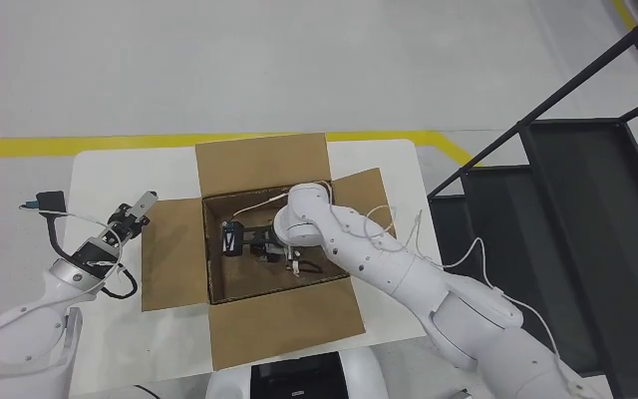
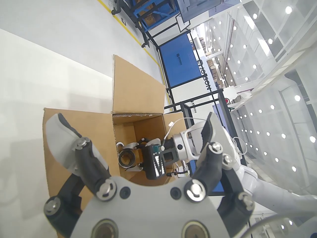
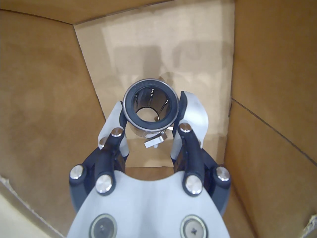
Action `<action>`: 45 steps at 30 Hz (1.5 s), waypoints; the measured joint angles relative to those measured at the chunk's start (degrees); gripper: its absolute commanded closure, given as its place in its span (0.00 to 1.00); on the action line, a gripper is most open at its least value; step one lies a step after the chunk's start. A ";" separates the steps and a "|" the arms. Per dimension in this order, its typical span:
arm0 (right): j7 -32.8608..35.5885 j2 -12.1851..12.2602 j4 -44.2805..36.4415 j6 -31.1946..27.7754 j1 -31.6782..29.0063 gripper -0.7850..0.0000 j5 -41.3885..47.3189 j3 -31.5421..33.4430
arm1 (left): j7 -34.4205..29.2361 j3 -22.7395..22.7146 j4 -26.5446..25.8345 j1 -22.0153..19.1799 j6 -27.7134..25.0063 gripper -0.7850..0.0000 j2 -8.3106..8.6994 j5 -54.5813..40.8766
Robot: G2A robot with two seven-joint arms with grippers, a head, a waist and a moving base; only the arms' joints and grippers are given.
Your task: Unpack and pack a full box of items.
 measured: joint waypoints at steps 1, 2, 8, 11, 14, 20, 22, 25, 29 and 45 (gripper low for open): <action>-0.18 0.71 -1.33 -0.38 -1.02 1.00 -0.19 1.24 | 0.00 0.00 0.00 0.00 0.00 0.00 0.00 0.00; -0.48 1.22 -2.28 -0.63 -1.83 1.00 -0.26 2.17 | 0.00 0.00 0.00 0.00 0.00 0.00 0.00 0.00; -4.33 3.99 -7.88 -1.50 -7.04 1.00 -2.02 7.58 | 0.00 0.00 0.00 0.00 0.00 0.00 0.00 0.00; -6.28 4.51 -9.69 -0.98 -8.79 1.00 -3.55 8.08 | 0.00 0.00 0.00 0.00 0.00 0.00 0.00 0.00; -9.25 4.19 -9.77 -0.90 -9.10 1.00 -4.94 6.49 | 0.00 0.00 0.00 0.00 0.00 0.00 0.00 0.00; -14.28 2.37 -4.94 1.99 -6.77 1.00 -8.07 2.14 | 0.00 0.00 0.00 0.00 0.00 0.00 0.00 0.00; -15.06 1.57 -3.19 3.16 -5.62 1.00 -8.78 0.71 | 0.00 0.00 0.00 0.00 0.00 0.00 0.00 0.00; -15.83 0.48 -0.42 4.33 -4.11 1.00 -9.12 -0.97 | 0.00 0.00 0.00 0.00 0.00 0.00 0.00 0.00; -15.99 -0.80 3.45 4.64 -2.53 1.00 -8.21 -2.45 | 0.00 0.00 0.00 0.00 0.00 0.00 0.00 0.00; -12.09 -1.88 6.68 2.99 -1.01 0.00 -5.98 -2.42 | 0.00 0.00 0.00 0.00 0.00 0.00 0.00 0.00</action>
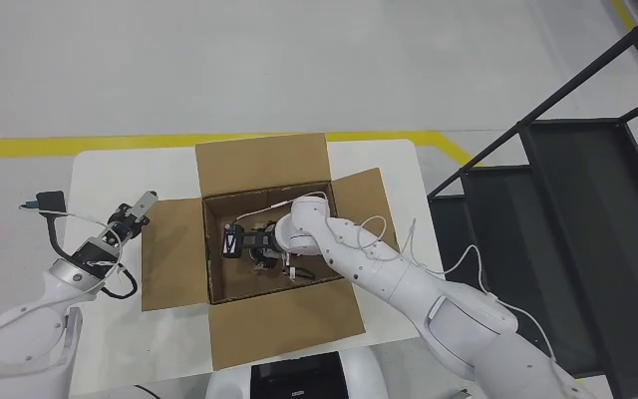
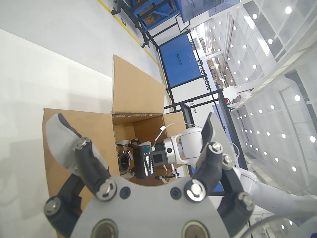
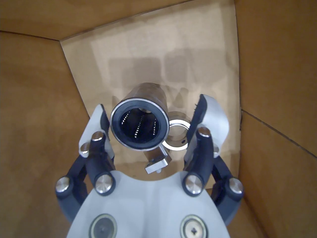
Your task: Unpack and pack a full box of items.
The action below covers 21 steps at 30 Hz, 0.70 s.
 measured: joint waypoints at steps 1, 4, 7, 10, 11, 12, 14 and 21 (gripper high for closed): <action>0.36 0.11 -0.55 -0.27 -0.10 0.00 -0.05 0.20 | 0.00 0.00 0.00 0.00 0.00 0.00 0.00 0.00; 1.37 0.39 -1.71 -1.13 -0.34 0.00 -0.31 0.53 | 0.00 0.00 0.00 0.00 0.00 0.00 0.00 0.00; 2.24 0.54 -2.25 -1.73 -0.61 0.00 -0.43 0.63 | 0.00 0.00 0.00 0.00 0.00 0.00 0.00 0.00; 2.36 0.52 -2.26 -2.35 -0.74 0.58 -0.36 0.51 | 0.00 0.00 0.00 0.00 0.00 0.00 0.00 0.00; 2.17 0.49 -2.17 -2.48 -0.74 0.81 -0.36 0.48 | 0.00 0.00 0.00 0.00 0.00 0.00 0.00 0.00; 1.93 0.45 -2.04 -2.53 -0.72 1.00 -0.38 0.46 | 0.00 0.00 0.00 0.00 0.00 0.00 0.00 0.00; 1.37 0.36 -1.60 -2.51 -0.63 1.00 -0.55 0.39 | 0.00 0.00 0.00 0.00 0.00 0.00 0.00 0.00; 0.00 -0.03 -0.31 -2.75 -0.01 1.00 -1.13 0.10 | 0.00 0.00 0.00 0.00 0.00 0.00 0.00 0.00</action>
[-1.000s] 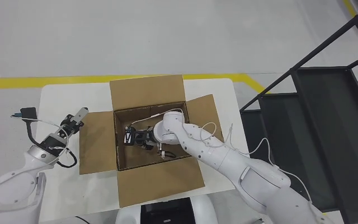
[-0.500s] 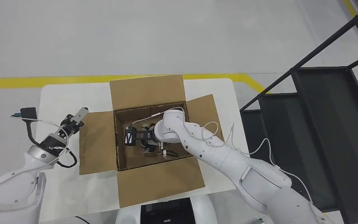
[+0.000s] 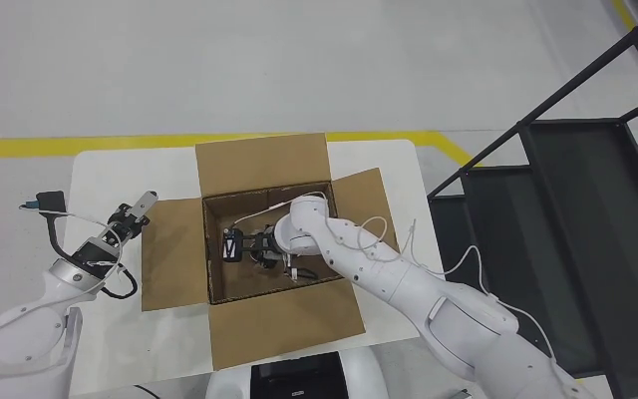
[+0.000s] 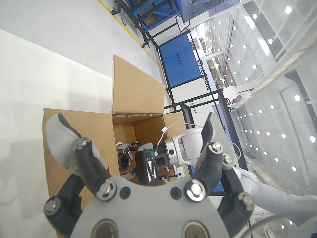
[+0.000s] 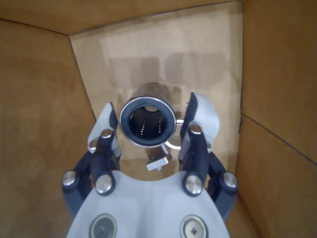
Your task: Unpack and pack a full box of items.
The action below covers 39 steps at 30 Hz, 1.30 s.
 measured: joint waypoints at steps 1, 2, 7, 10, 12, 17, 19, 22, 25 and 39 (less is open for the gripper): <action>-0.20 -0.07 0.17 -0.07 0.12 1.00 -0.09 -0.04 | 0.00 0.00 0.00 0.00 0.00 0.00 0.00 0.00; -0.37 -0.11 0.27 -0.14 0.21 1.00 -0.16 -0.07 | 0.00 0.00 0.00 0.00 0.00 0.00 0.00 0.00; -0.91 -0.33 0.75 -0.63 0.62 1.00 -0.11 -0.07 | 0.00 0.00 0.00 0.00 0.00 0.00 0.00 0.00; -1.16 -0.09 -0.21 -1.60 0.77 1.00 0.50 0.79 | 0.00 0.00 0.00 0.00 0.00 0.00 0.00 0.00; -1.20 0.37 -1.49 -2.66 0.60 1.00 0.70 1.72 | 0.00 0.00 0.00 0.00 0.00 0.00 0.00 0.00; 0.54 2.94 -8.11 -6.04 -1.65 1.00 0.81 6.52 | 0.00 0.00 0.00 0.00 0.00 0.00 0.00 0.00; 1.79 4.42 -12.70 -7.56 -3.67 1.00 0.77 9.44 | 0.00 0.00 0.00 0.00 0.00 0.00 0.00 0.00; 4.25 6.72 -20.64 -9.12 -7.80 1.00 0.43 14.38 | 0.00 0.00 0.00 0.00 0.00 0.00 0.00 0.00; 6.58 8.82 -29.59 -9.46 -13.11 1.00 0.01 19.53 | 0.00 0.00 0.00 0.00 0.00 0.00 0.00 0.00; 3.36 12.52 -45.30 -12.14 -26.40 1.00 2.23 31.19 | 0.00 0.00 0.00 0.00 0.00 0.00 0.00 0.00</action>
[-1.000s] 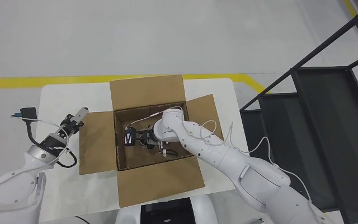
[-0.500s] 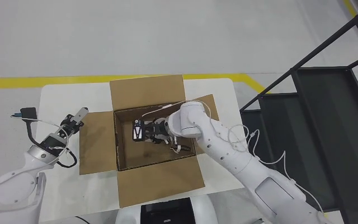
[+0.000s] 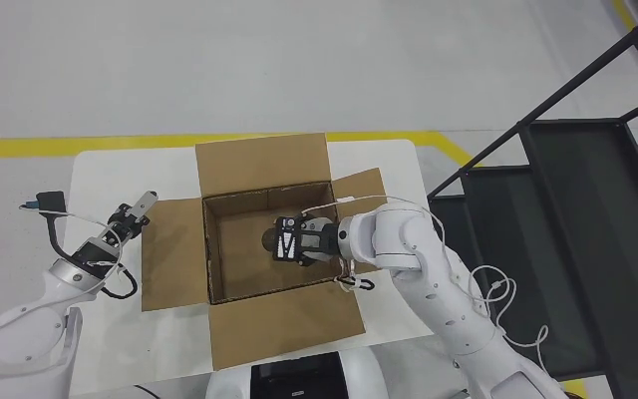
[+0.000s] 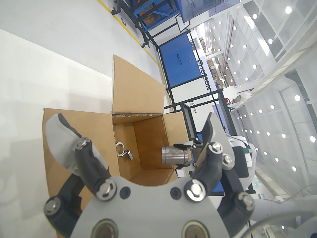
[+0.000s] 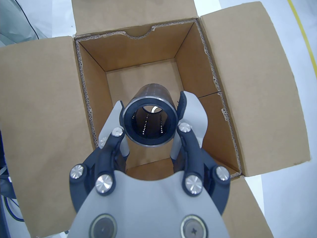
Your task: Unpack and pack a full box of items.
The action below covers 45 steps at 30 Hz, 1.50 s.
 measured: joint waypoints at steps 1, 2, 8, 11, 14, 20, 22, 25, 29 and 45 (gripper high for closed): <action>0.00 0.00 0.00 0.00 0.00 1.00 -0.01 0.00 | 0.00 0.00 0.00 0.00 0.00 0.00 0.00 0.00; 0.00 0.00 0.00 0.00 0.00 1.00 -0.01 0.00 | 0.00 0.00 0.00 0.00 0.00 0.00 0.00 0.00; 0.00 0.00 0.00 0.01 0.00 1.00 -0.01 0.00 | 0.00 0.00 0.00 0.00 0.00 0.00 0.00 0.00; 0.00 0.00 0.00 0.01 0.00 1.00 -0.01 0.00 | 0.00 0.00 0.00 0.00 0.00 0.00 0.00 0.00; 0.00 0.00 0.00 0.01 -0.01 1.00 -0.01 0.00 | 0.00 0.00 0.00 0.00 0.00 0.00 0.00 0.00; 0.00 0.00 0.00 0.01 0.00 1.00 -0.01 0.00 | 0.00 0.00 0.00 0.00 0.00 0.00 0.00 0.00; 0.00 0.00 0.00 0.01 0.00 1.00 -0.01 0.00 | 0.00 0.00 0.00 0.00 0.00 0.00 0.00 0.00; 0.00 0.00 0.00 0.01 0.00 1.00 -0.01 0.00 | 0.00 0.00 0.00 0.00 0.00 0.00 0.00 0.00; 0.00 0.00 0.00 0.00 0.00 1.00 -0.01 0.00 | 0.00 0.00 0.00 0.00 0.00 0.00 0.00 0.00; -1.60 0.73 0.90 2.35 -0.50 1.00 4.43 3.35 | 0.00 0.00 0.00 0.00 0.00 0.00 0.00 0.00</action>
